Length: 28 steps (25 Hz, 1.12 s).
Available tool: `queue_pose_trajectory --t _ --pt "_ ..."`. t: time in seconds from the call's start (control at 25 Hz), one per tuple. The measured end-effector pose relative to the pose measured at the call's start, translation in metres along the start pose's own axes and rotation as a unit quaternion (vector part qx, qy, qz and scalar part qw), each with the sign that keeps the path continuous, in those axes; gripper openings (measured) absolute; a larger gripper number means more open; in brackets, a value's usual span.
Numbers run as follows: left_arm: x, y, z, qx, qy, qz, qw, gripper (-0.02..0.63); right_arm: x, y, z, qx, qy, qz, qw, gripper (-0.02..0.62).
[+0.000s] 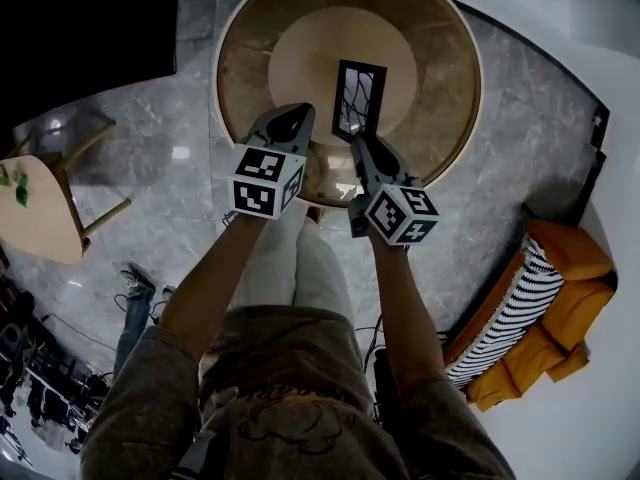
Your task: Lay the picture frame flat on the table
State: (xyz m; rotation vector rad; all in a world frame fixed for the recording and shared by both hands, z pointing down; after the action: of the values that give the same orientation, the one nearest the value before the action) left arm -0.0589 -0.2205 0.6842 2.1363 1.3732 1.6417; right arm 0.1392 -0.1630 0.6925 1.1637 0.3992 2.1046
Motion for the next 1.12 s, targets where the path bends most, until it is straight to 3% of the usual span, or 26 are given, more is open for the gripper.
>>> queue_pose_trajectory --t 1.12 --pt "0.025 0.022 -0.015 0.016 -0.006 -0.027 0.9995 0.015 0.021 0.032 0.031 0.037 0.02 -0.008 0.999 0.107"
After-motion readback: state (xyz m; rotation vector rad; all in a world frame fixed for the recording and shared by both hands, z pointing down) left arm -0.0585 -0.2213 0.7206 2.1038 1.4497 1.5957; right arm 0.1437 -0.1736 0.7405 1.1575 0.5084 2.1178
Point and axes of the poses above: the fingertips, and each gripper's own axes: y forward along the fingers, z to its right, x out of its underside, the point moved 10 cm from there along -y, backward along the fingers, and after that the axes turned 7 degrees about z, right-handed, at the moved point
